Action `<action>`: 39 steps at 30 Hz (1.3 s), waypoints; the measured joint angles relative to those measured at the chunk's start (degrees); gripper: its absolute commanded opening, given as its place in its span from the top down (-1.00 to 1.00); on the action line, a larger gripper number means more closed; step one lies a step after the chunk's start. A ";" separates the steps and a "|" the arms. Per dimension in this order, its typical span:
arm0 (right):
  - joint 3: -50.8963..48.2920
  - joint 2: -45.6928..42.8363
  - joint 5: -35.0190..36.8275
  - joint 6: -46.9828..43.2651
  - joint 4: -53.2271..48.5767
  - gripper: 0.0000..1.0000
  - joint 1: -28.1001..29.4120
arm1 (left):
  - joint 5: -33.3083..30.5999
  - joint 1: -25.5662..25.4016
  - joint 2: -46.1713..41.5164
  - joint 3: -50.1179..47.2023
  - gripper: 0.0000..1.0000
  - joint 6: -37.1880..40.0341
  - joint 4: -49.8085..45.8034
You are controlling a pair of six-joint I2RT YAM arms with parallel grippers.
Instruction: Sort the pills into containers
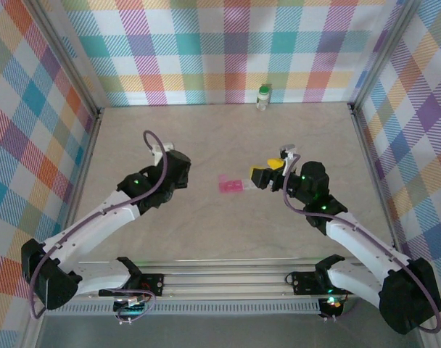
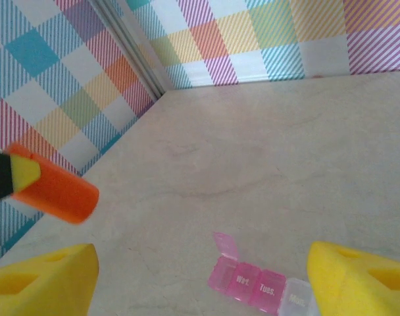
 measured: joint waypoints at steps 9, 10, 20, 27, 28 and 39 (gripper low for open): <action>-0.57 -8.41 7.10 1.57 -7.39 -0.65 0.00 | -4.76 -10.10 7.26 0.61 0.12 -2.62 0.13; -0.57 -9.22 7.93 1.75 -9.01 -0.65 0.00 | -5.18 -11.13 8.85 1.09 0.12 -2.58 0.57; -0.68 -19.08 14.64 2.25 -23.32 -0.71 0.00 | -5.49 -16.26 19.04 4.96 0.11 -0.74 7.04; -0.81 -22.73 17.55 2.23 -29.59 -0.72 0.00 | -3.82 -17.84 25.62 5.92 0.11 0.68 11.26; -0.87 -23.04 17.92 2.23 -30.53 -0.73 0.00 | -3.67 -18.25 26.56 6.14 0.10 0.83 11.52; -1.42 -23.91 20.11 2.05 -34.97 -0.73 0.00 | -1.77 -20.31 28.52 5.14 -0.03 0.90 14.82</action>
